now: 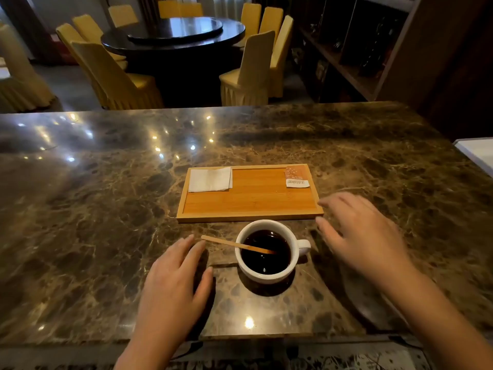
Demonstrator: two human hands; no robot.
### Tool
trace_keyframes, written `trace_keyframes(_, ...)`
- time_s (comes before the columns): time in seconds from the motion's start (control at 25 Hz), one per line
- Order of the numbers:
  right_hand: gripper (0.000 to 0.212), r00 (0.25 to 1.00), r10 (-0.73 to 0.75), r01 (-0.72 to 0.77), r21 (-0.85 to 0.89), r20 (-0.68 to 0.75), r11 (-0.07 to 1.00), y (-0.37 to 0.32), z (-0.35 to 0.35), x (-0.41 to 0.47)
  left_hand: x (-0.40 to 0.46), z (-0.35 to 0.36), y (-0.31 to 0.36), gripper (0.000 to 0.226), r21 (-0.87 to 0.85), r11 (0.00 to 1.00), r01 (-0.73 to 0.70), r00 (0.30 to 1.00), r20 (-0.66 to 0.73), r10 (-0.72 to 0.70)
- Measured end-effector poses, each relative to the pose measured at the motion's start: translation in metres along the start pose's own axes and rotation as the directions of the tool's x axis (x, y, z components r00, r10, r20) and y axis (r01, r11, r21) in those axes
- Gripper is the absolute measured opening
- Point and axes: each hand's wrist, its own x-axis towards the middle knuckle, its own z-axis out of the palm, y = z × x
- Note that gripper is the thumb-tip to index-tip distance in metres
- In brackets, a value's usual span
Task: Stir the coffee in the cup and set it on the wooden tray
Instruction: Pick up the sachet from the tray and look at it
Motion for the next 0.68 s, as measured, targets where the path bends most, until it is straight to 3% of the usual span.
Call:
trace_keyframes(0.16,0.03,0.989,0.141,-0.129,0.183,-0.055,0.975,0.019,0.037,0.06,0.004,0.02,-0.005,0.061,-0.016,0.996,0.083,0.995,0.061,-0.082)
trace_keyframes(0.6,0.026,0.992,0.123,-0.113,0.202,-0.04,0.973,0.03,0.076,0.103,0.003,0.034,-0.014,0.06,0.033,0.996,0.078,0.995,0.055,-0.08)
trace_keyframes(0.68,0.034,0.988,0.153,-0.145,0.219,-0.02,0.965,0.033,0.077,0.106,0.004,0.035,-0.014,0.061,0.031,0.996,0.083,0.995,0.059,-0.084)
